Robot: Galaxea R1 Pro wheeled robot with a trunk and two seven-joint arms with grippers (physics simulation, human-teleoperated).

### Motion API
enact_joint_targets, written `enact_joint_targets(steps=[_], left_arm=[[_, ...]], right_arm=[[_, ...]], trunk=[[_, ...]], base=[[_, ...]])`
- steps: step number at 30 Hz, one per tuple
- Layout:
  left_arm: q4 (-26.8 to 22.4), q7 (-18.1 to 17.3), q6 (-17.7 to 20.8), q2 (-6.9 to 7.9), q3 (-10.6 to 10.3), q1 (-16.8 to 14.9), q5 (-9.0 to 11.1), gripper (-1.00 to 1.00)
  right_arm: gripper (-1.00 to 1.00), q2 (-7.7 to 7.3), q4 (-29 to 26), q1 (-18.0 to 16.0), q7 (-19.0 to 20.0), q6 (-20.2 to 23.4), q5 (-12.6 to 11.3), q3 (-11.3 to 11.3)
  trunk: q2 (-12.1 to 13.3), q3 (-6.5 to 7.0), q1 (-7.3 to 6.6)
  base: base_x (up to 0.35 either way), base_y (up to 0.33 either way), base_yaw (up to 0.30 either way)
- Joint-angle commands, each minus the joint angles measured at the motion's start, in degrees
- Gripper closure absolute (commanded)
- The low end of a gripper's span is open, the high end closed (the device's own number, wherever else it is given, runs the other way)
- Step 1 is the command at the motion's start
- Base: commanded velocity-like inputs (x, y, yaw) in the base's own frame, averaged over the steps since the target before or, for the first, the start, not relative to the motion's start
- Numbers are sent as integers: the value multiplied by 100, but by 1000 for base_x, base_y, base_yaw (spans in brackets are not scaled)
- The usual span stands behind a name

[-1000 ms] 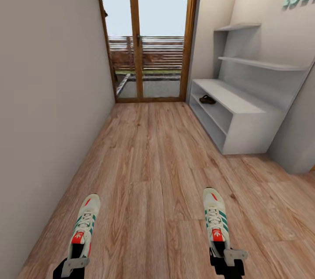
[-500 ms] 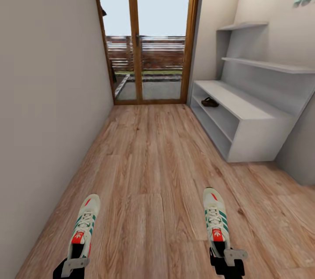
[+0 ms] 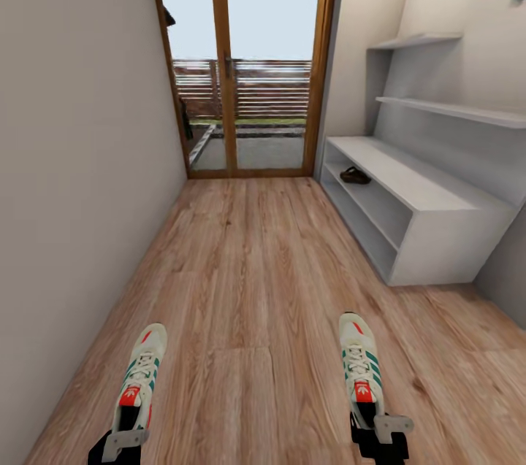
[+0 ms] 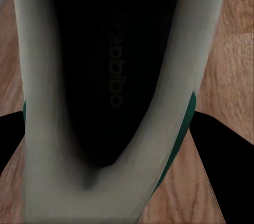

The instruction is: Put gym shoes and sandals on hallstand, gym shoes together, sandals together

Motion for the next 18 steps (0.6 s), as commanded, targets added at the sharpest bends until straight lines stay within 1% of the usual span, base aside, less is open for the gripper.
enact_joint_targets(steps=[1,18], left_arm=[[3,-20,-19,-1,49,-5,-37,100],[2,-20,-19,-1,49,-5,-37,100]], right_arm=[[100,-2,3,-4,-48,-8,-3,49],[100,-3,4,-4,-48,-8,-3,49]], trunk=[[-2,-5,2],[-2,-5,2]], base=[[339,0,0],[339,0,0]])
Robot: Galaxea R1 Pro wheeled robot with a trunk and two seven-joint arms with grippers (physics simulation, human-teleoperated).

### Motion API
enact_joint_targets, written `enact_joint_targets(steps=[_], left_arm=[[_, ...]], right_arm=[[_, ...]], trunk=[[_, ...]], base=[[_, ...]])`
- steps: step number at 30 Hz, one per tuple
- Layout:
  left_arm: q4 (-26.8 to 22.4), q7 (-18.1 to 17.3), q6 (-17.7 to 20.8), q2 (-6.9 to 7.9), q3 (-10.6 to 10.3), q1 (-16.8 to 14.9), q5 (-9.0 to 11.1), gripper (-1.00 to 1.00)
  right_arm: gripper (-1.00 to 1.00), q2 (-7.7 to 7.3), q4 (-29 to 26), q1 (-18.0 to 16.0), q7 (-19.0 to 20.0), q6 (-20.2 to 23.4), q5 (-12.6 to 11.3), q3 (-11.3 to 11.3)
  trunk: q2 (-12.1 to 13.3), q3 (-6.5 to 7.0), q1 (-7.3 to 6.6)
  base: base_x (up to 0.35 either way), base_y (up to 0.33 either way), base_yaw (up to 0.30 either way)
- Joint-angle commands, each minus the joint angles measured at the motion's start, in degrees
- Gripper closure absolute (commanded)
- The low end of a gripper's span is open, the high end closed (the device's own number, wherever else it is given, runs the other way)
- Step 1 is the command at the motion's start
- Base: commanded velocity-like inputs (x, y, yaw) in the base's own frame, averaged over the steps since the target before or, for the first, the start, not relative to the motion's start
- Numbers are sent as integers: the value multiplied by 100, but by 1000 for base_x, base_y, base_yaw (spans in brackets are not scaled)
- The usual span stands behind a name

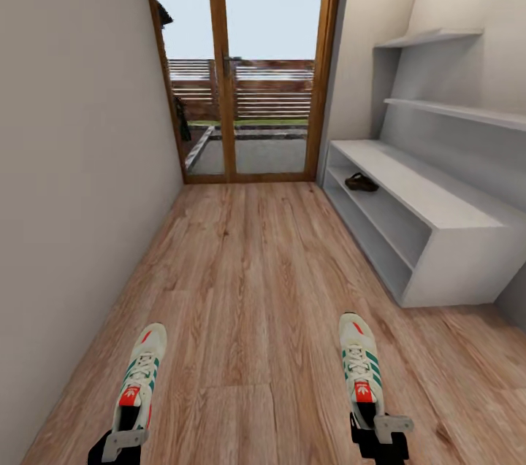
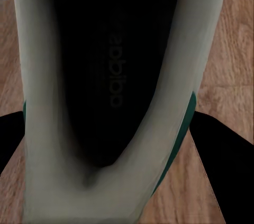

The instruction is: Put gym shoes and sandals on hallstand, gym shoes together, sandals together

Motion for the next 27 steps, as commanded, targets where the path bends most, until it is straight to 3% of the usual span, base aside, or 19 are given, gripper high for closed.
enact_joint_targets(steps=[1,27], left_arm=[[3,-20,-19,-2,49,-5,-37,100],[10,-20,-19,-2,49,-5,-37,100]], right_arm=[[100,-2,6,-4,-48,-8,-3,48],[100,-2,10,-4,-57,-8,-1,46]], trunk=[[-2,-5,2],[-2,-5,2]], base=[[339,0,0],[339,82,0]])
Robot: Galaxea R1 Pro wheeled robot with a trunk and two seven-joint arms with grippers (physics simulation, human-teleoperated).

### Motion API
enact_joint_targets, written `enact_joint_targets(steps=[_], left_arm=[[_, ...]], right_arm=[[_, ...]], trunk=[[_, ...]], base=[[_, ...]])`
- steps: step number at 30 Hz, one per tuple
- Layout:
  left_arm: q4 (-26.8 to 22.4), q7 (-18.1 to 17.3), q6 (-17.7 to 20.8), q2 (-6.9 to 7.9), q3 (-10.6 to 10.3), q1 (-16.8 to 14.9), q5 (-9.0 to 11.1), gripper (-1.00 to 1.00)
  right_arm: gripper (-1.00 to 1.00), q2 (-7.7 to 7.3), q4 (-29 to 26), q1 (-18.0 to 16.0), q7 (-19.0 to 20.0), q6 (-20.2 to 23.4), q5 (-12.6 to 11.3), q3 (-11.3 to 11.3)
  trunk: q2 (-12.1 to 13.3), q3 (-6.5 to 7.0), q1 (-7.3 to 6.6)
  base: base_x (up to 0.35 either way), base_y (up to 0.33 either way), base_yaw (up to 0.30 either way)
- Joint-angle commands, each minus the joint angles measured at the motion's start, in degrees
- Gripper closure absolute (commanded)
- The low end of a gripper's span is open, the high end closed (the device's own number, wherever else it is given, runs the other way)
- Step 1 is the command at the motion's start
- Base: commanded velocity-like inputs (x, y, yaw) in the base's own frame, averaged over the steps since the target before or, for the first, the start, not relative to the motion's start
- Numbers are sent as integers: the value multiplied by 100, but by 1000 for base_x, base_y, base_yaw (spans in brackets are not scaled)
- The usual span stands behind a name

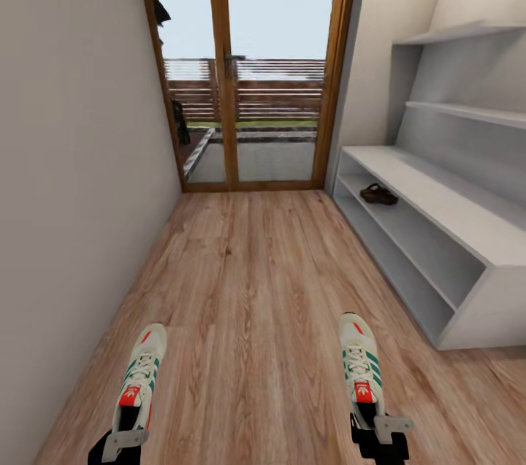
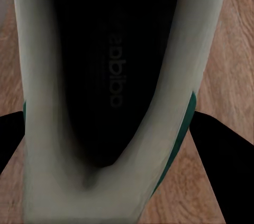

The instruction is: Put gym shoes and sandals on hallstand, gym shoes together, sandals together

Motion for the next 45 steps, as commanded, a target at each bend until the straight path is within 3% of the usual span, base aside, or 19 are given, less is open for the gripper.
enact_joint_targets(steps=[1,45], left_arm=[[2,-20,-19,-2,49,-5,-37,100],[6,-20,-19,-2,49,-5,-37,100]], right_arm=[[100,-3,3,-4,-49,-9,-3,50],[100,-3,3,-4,-50,-9,-5,46]], trunk=[[-2,-5,2],[-2,-5,2]], base=[[339,101,0],[339,101,0]])
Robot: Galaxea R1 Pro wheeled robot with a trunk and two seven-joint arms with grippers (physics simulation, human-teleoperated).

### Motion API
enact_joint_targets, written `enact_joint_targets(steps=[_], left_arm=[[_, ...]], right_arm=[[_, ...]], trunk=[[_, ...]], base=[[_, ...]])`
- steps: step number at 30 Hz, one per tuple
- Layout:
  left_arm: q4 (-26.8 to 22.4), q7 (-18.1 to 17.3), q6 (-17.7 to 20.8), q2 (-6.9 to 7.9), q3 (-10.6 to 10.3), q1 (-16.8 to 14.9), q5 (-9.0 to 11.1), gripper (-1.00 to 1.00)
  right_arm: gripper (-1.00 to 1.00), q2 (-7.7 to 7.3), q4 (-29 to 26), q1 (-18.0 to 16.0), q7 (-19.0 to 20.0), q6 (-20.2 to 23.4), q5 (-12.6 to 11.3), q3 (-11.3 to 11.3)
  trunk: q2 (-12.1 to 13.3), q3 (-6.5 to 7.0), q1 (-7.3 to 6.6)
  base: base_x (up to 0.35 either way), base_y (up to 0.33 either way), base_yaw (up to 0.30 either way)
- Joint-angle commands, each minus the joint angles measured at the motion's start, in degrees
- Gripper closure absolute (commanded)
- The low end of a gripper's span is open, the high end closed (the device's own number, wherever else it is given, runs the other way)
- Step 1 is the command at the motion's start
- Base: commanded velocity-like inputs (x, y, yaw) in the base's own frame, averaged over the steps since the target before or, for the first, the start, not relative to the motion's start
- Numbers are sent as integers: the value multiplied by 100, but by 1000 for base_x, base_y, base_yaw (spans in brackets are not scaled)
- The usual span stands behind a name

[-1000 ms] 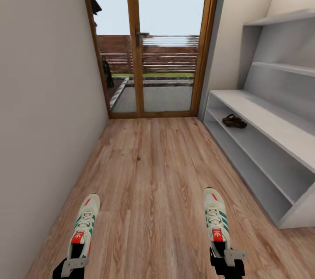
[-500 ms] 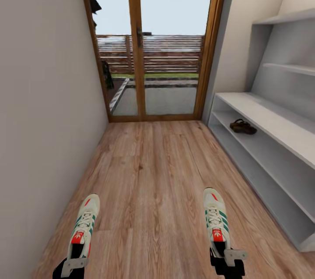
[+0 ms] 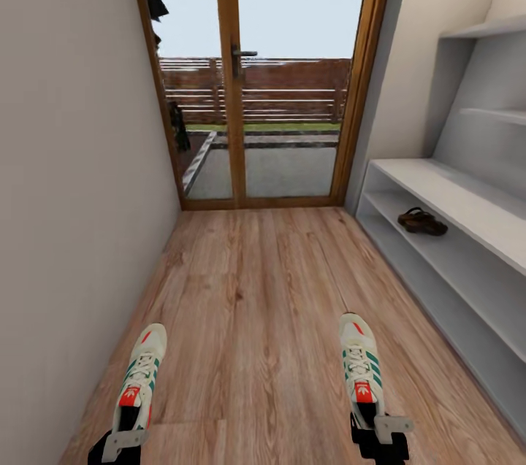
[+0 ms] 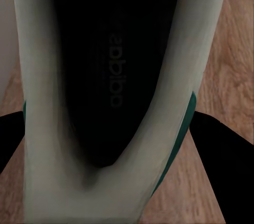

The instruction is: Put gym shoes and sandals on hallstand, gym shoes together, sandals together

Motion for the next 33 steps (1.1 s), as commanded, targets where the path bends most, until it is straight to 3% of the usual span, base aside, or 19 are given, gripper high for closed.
enact_joint_targets(steps=[1,13,33], left_arm=[[4,-20,-19,-2,49,-5,-37,100],[4,-20,-19,-2,49,-5,-37,100],[4,-20,-19,-3,49,-5,-37,100]], right_arm=[[100,-3,3,-4,-48,-9,-3,50],[100,-3,3,-4,-47,-9,-3,49],[100,6,3,-4,-38,0,-3,49]], trunk=[[-2,-5,2],[-2,0,2],[-2,69,2]], base=[[339,101,0],[340,94,-23],[334,75,-224]])
